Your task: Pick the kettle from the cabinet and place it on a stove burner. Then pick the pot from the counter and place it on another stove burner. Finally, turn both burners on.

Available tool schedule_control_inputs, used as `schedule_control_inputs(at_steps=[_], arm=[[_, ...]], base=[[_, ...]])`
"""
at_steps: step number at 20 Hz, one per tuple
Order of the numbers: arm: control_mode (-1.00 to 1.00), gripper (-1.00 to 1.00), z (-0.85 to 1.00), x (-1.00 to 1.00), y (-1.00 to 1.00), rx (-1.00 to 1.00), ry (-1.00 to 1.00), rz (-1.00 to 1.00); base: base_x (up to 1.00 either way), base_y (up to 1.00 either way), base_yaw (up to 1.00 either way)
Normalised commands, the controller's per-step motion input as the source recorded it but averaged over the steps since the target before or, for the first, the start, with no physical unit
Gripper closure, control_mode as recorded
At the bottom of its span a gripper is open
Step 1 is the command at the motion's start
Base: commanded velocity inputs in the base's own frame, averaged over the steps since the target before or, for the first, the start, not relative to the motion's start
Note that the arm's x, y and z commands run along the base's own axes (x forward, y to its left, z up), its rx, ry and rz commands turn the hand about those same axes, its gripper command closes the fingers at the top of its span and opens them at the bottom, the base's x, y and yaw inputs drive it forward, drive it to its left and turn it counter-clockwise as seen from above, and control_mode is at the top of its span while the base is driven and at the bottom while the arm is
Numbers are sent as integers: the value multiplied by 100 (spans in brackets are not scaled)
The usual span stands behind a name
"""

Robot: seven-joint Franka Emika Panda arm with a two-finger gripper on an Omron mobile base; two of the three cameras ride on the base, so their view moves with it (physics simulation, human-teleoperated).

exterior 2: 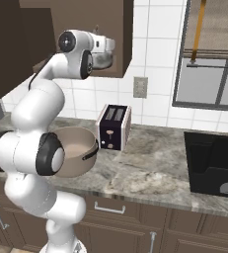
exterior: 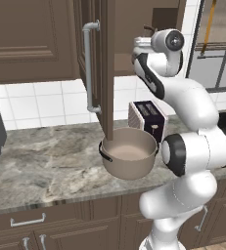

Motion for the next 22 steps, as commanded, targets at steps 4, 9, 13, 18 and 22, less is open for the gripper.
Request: schedule_control_inputs(at_steps=[4,9,13,18,22], arm=[[-100,100,11,-38,0,0,-2,-6],[-100,100,8,-42,0,0,-2,-5],[-100,100,4,-43,0,1,0,-5],[-100,100,0,-41,0,0,0,-4],[-100,100,0,-41,0,1,0,-4]], base=[[0,0,0],[0,0,0],[0,0,0],[0,0,0],[0,0,0]])
